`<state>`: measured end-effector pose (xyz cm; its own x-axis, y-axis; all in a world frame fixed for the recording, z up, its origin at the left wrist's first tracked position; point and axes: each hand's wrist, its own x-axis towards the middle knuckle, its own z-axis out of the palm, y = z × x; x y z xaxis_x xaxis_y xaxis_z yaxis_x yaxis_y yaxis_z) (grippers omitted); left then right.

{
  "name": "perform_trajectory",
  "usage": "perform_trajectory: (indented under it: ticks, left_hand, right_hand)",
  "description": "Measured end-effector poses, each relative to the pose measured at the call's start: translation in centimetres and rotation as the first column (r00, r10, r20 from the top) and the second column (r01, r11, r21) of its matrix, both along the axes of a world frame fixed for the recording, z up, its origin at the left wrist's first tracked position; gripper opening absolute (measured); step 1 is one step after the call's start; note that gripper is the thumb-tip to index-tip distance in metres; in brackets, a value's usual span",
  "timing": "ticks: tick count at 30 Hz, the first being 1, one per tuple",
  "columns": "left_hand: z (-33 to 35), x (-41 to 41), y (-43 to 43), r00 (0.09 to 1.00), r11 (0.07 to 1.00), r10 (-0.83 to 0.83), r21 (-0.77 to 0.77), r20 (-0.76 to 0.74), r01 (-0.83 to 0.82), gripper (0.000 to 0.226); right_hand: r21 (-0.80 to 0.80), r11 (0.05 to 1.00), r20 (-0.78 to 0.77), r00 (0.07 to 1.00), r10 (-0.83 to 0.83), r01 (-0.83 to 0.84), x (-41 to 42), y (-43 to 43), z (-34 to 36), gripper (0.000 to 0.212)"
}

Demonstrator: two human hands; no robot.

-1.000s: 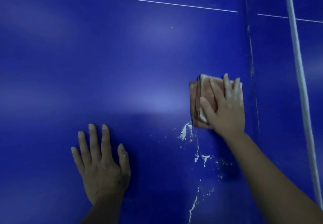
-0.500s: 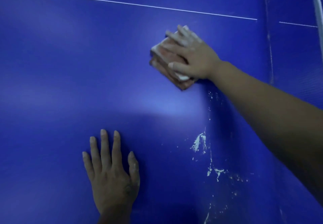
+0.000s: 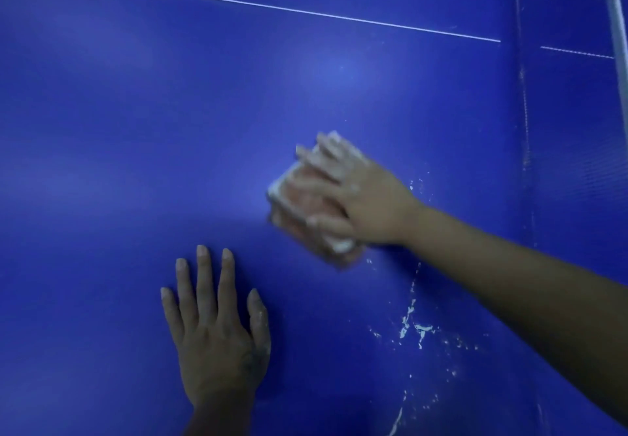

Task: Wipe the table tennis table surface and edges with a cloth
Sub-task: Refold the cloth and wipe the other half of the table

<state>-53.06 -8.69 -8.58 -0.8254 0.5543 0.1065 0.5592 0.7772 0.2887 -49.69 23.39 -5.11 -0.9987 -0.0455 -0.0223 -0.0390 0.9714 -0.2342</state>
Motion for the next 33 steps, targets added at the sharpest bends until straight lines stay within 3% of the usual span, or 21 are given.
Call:
perform_trajectory:
  ticks: [4,8,12,16,19,22,24,28,33]
  left_hand:
    - [0.2,0.0,0.0,1.000,1.000,-0.003,-0.004,0.005,0.003,0.068]
    - [0.4,0.2,0.1,1.000,1.000,0.008,0.002,0.003,-0.008,0.066]
    - [0.5,0.1,0.1,1.000,1.000,0.014,0.006,-0.005,-0.014,0.066]
    - [0.5,0.2,0.1,1.000,1.000,0.018,0.008,-0.014,-0.018,0.065]
    - [0.5,0.1,0.3,1.000,1.000,0.016,0.015,-0.014,-0.016,0.065]
    - [0.6,0.1,0.2,1.000,1.000,0.001,0.019,-0.024,-0.001,0.063]
    - [0.6,-0.1,0.2,1.000,1.000,-0.004,0.020,-0.013,0.004,0.062]
    - [1.1,0.1,0.2,1.000,1.000,0.003,0.028,0.018,-0.003,0.056]
    - [1.1,1.3,-2.1,0.994,0.995,-0.102,0.025,0.037,0.101,0.052]
  right_hand:
    - [0.070,0.909,-0.017,0.912,-0.410,0.410,-3.4,5.4,0.4,0.070]
    - [0.103,0.744,-0.064,0.751,-0.657,0.660,2.4,5.1,-0.3,0.070]
    - [0.121,0.658,-0.045,0.666,-0.745,0.744,10.5,-2.3,-0.4,0.069]
    - [0.177,0.638,0.024,0.645,-0.764,0.749,14.8,-9.8,-0.7,0.073]
    - [0.212,0.608,0.004,0.621,-0.784,0.765,12.1,-7.2,-0.3,0.074]
    - [0.213,0.504,-0.012,0.518,-0.855,0.837,7.4,-3.4,0.4,0.074]
    - [0.178,0.527,0.015,0.533,-0.846,0.831,5.6,-4.3,0.4,0.076]
    - [0.136,0.699,0.048,0.700,-0.712,0.702,7.7,-11.8,-0.1,0.083]
    - [0.129,0.814,0.091,0.811,-0.578,0.566,10.7,-14.7,0.0,0.083]
